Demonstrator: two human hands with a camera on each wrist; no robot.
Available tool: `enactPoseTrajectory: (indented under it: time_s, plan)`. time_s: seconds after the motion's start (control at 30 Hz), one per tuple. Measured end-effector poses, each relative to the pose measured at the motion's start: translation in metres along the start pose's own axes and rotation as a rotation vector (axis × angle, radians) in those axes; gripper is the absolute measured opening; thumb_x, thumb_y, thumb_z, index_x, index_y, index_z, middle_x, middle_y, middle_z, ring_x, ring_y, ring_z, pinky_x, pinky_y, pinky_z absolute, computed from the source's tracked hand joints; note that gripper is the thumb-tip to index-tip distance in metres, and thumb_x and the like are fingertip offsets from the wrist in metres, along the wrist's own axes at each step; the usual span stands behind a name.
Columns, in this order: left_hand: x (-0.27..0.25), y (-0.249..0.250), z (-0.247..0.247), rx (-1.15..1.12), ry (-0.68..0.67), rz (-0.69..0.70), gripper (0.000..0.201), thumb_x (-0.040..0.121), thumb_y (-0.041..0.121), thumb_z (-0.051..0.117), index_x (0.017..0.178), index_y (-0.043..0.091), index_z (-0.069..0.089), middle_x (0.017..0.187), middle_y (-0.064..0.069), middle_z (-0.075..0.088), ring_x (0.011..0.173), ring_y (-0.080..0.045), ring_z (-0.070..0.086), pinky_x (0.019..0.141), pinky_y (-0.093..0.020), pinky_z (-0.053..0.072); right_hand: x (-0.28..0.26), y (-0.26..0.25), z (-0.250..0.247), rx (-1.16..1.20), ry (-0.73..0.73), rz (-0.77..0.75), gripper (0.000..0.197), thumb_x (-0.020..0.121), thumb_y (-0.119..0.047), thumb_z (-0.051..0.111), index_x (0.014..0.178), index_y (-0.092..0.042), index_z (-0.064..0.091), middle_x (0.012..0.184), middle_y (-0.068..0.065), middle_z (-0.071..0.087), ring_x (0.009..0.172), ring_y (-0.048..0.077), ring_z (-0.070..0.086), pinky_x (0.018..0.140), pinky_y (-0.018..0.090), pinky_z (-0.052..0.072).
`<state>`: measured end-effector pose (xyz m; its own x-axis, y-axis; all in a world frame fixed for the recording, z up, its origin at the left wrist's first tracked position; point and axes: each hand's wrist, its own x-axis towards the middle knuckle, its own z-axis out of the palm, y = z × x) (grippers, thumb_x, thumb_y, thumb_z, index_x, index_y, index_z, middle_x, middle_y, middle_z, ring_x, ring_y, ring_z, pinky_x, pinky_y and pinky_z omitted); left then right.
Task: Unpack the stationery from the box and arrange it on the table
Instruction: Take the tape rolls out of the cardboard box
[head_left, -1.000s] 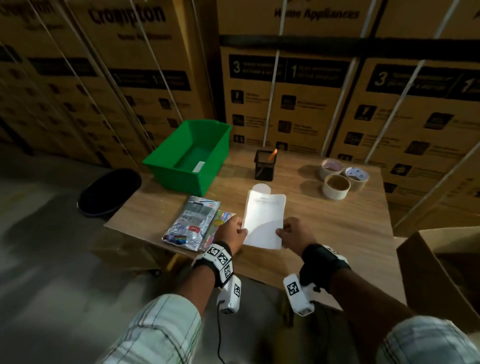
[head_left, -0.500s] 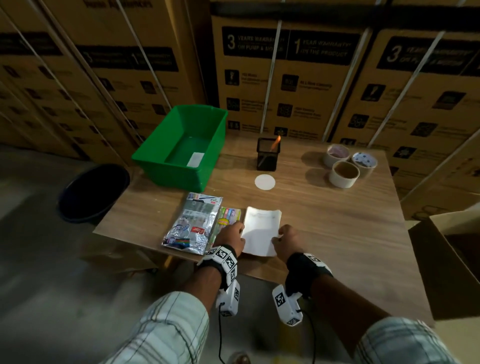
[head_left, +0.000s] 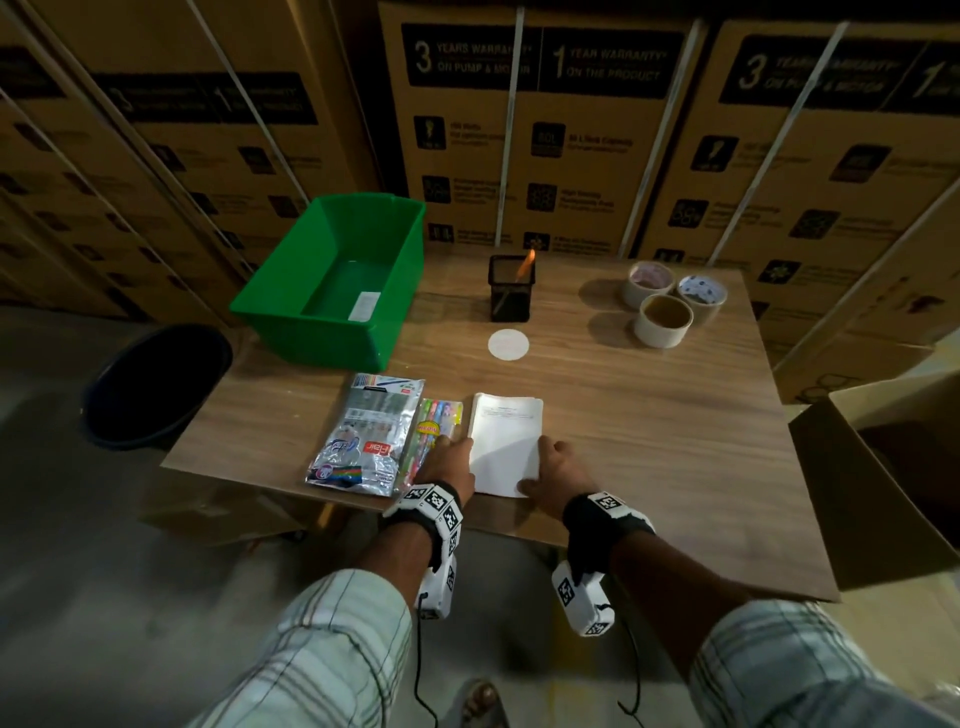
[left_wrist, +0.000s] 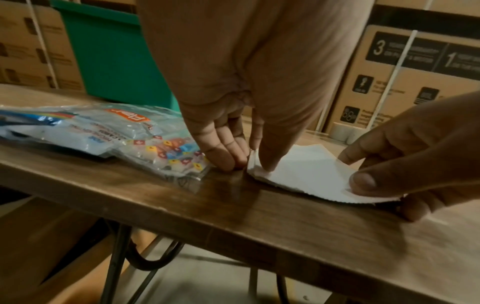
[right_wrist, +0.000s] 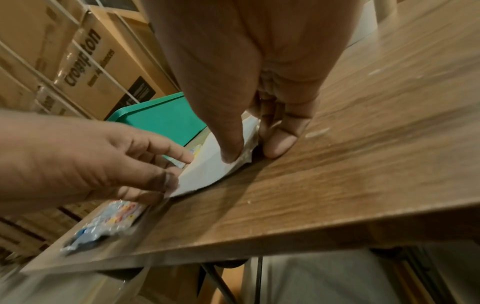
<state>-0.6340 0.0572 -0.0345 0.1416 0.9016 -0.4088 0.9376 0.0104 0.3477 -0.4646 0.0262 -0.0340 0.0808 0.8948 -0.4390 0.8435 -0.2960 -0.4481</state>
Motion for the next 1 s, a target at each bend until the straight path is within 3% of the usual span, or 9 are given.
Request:
enactPoseTrajectory:
  time_s: [0.13,0.2,0.27,0.33,0.4,0.6,0.9,1.0]
  plan:
    - [-0.004,0.005,-0.007,-0.015,0.008,-0.002,0.042,0.087,0.012,0.054,0.128,0.013,0.048,0.128,-0.021,0.047,0.116,-0.039,0.05,0.096,-0.041,0.045,0.0,0.006,-0.013,0.029,-0.014,-0.038,0.063,0.085,-0.034,0.066,0.135,-0.011,0.035,0.133,0.018,0.044,0.117,0.035,0.051,0.095,0.04,0.044]
    - [-0.005,0.01,-0.011,-0.035,0.029,0.008,0.045,0.088,0.014,0.054,0.132,0.014,0.047,0.131,-0.021,0.046,0.119,-0.038,0.049,0.099,-0.041,0.044,-0.006,0.013,-0.022,0.05,0.02,-0.065,0.064,0.086,-0.032,0.064,0.14,-0.014,0.033,0.134,0.016,0.043,0.117,0.033,0.052,0.096,0.04,0.045]
    - [-0.007,0.019,-0.014,-0.069,0.052,0.018,0.047,0.09,0.017,0.055,0.136,0.017,0.047,0.136,-0.016,0.046,0.124,-0.034,0.049,0.103,-0.04,0.043,-0.015,0.024,-0.034,0.042,0.053,-0.114,0.058,0.088,-0.029,0.062,0.138,-0.014,0.038,0.13,0.013,0.047,0.11,0.028,0.056,0.093,0.036,0.047]
    - [-0.01,0.034,-0.013,-0.119,0.07,0.053,0.041,0.09,0.019,0.056,0.131,0.018,0.053,0.132,-0.014,0.052,0.119,-0.03,0.055,0.1,-0.04,0.047,-0.025,0.039,-0.049,0.022,0.09,-0.156,0.048,0.089,-0.028,0.061,0.132,-0.013,0.047,0.123,0.01,0.052,0.101,0.024,0.061,0.086,0.029,0.046]
    - [-0.011,0.058,-0.01,-0.119,0.067,0.11,0.033,0.09,0.022,0.055,0.123,0.018,0.059,0.125,-0.012,0.057,0.113,-0.028,0.058,0.096,-0.038,0.048,-0.035,0.056,-0.067,-0.012,0.136,-0.176,0.039,0.09,-0.029,0.061,0.125,-0.013,0.055,0.117,0.007,0.056,0.095,0.023,0.063,0.082,0.028,0.047]
    - [-0.02,0.152,0.012,-0.109,0.053,0.256,0.022,0.092,0.022,0.052,0.109,0.018,0.065,0.116,-0.005,0.066,0.106,-0.025,0.061,0.092,-0.037,0.05,-0.059,0.122,-0.116,-0.109,0.226,-0.128,0.031,0.09,-0.038,0.055,0.113,-0.018,0.063,0.103,0.006,0.064,0.089,0.027,0.064,0.077,0.038,0.053]
    - [-0.047,0.333,0.082,-0.069,-0.073,0.366,0.025,0.091,0.022,0.054,0.111,0.017,0.068,0.117,-0.004,0.068,0.108,-0.024,0.062,0.093,-0.033,0.049,-0.108,0.288,-0.185,-0.073,0.281,-0.038,0.023,0.09,-0.036,0.053,0.1,-0.018,0.062,0.099,0.008,0.068,0.089,0.031,0.065,0.072,0.036,0.051]
    - [-0.059,0.399,0.111,-0.076,-0.128,0.382,0.02,0.091,0.024,0.053,0.104,0.018,0.068,0.109,-0.005,0.07,0.102,-0.026,0.063,0.089,-0.035,0.051,-0.13,0.352,-0.2,-0.004,0.281,-0.005,0.017,0.087,-0.032,0.054,0.098,-0.022,0.062,0.096,0.007,0.068,0.086,0.029,0.065,0.07,0.034,0.049]
